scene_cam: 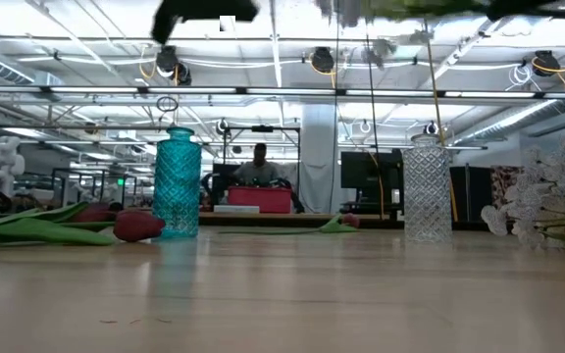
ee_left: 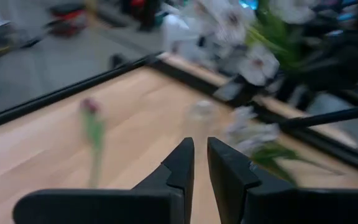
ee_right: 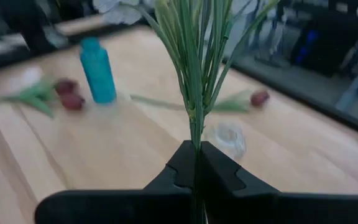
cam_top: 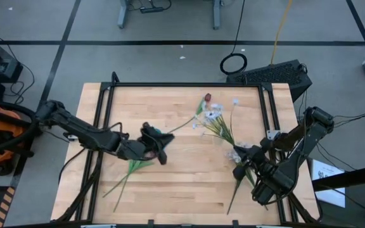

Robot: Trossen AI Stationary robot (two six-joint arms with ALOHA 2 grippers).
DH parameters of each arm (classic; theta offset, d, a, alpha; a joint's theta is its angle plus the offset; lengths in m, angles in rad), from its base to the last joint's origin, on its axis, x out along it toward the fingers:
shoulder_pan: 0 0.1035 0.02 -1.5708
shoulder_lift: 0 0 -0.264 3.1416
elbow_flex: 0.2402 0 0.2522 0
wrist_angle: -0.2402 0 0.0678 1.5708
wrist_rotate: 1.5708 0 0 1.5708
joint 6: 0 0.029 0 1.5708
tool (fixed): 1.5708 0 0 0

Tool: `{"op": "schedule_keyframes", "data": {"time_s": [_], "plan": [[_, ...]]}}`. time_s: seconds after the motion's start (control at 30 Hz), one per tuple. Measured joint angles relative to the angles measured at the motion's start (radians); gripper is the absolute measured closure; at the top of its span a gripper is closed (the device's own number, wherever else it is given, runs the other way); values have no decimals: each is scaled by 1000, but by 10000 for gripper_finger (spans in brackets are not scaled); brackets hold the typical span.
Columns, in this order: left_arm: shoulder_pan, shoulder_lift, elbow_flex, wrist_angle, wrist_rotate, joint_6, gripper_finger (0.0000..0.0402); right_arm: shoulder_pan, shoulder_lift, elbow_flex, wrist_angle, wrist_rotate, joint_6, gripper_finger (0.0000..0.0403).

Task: Sort flowers into vase by color
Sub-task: Move the top white daisies to the bottom right of the table

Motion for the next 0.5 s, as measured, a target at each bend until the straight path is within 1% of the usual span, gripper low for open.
{"op": "schedule_keyframes", "data": {"time_s": [0.17,0.23,0.3,0.4,0.5], "plan": [[3,118,0,346,52,163,349,1,0,0,61,233,38,399],[6,161,0,454,86,200,346,-2,0,0,114,331,37,397],[12,201,0,544,138,208,333,-7,0,0,174,415,20,396],[22,249,16,606,208,215,298,-33,-1,0,298,432,-61,396],[24,293,57,606,216,264,253,-76,1,0,437,434,-138,395]]}}
